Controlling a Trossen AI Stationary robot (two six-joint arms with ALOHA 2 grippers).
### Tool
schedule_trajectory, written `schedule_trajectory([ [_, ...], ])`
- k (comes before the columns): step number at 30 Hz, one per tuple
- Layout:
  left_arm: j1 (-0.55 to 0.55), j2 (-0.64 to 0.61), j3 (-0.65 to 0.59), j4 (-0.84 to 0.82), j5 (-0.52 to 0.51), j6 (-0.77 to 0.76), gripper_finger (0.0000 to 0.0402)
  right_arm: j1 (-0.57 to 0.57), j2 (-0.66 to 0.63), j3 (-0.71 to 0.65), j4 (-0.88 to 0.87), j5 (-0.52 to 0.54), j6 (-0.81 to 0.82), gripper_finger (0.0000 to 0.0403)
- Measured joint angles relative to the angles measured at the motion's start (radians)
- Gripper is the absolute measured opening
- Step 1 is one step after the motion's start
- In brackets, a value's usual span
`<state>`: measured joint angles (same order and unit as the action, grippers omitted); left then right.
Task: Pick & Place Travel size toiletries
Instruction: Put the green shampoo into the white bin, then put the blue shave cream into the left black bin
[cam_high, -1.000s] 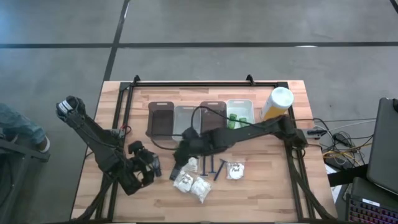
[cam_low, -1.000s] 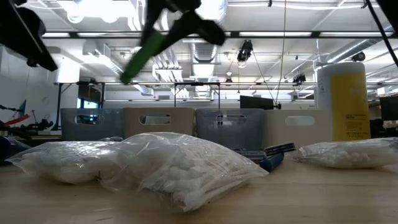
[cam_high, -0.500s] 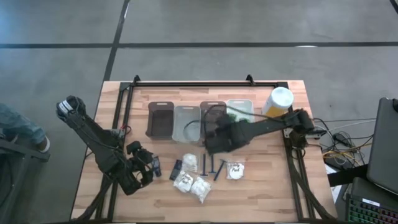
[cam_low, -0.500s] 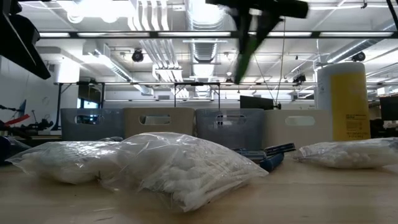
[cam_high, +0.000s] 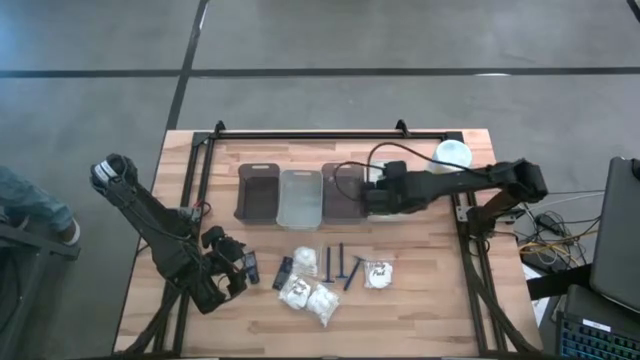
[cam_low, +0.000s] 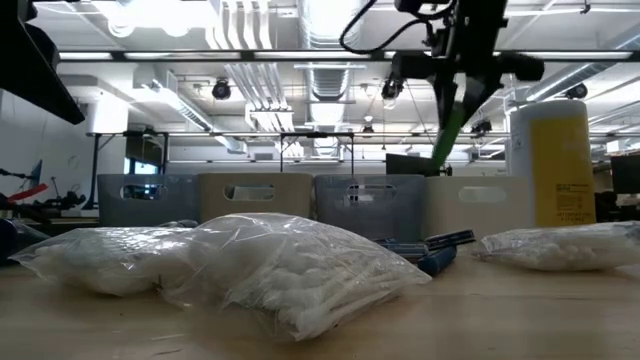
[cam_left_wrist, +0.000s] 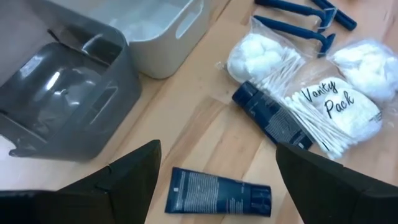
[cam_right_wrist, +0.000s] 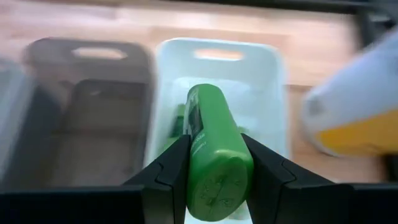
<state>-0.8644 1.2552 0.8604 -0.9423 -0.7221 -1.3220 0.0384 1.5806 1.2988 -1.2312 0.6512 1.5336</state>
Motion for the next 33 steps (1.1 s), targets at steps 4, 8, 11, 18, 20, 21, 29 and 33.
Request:
schedule_trajectory([
  [4, 0.001, 0.000, 0.000, 0.006, -0.002, -0.006, 0.0319, -0.056, 0.004, -0.082, 0.127, -0.005, -0.103, 0.0109],
  [8, 0.000, 0.000, 0.000, 0.005, 0.006, -0.028, 0.0319, -0.096, 0.007, -0.131, 0.108, 0.007, -0.110, 0.0109],
  [11, 0.000, 0.000, 0.000, 0.004, 0.007, -0.044, 0.0318, -0.103, 0.009, -0.164, 0.114, 0.011, -0.100, 0.0115],
  [18, 0.001, 0.000, 0.000, 0.004, -0.007, -0.064, 0.0317, -0.104, 0.008, -0.206, 0.127, 0.026, -0.102, 0.0168],
  [20, 0.001, 0.000, 0.000, 0.004, -0.018, -0.067, 0.0317, -0.103, 0.008, -0.215, 0.125, 0.026, -0.103, 0.0191],
  [21, 0.001, 0.000, 0.000, 0.004, -0.021, -0.068, 0.0317, -0.102, 0.008, -0.218, 0.127, 0.026, -0.103, 0.0202],
  [29, 0.007, 0.000, -0.001, -0.001, -0.030, -0.069, 0.0317, -0.062, 0.008, -0.191, 0.146, -0.001, -0.144, 0.0282],
  [33, 0.012, 0.000, -0.002, -0.001, -0.031, -0.069, 0.0317, -0.023, 0.008, -0.151, 0.147, -0.004, -0.141, 0.0310],
])
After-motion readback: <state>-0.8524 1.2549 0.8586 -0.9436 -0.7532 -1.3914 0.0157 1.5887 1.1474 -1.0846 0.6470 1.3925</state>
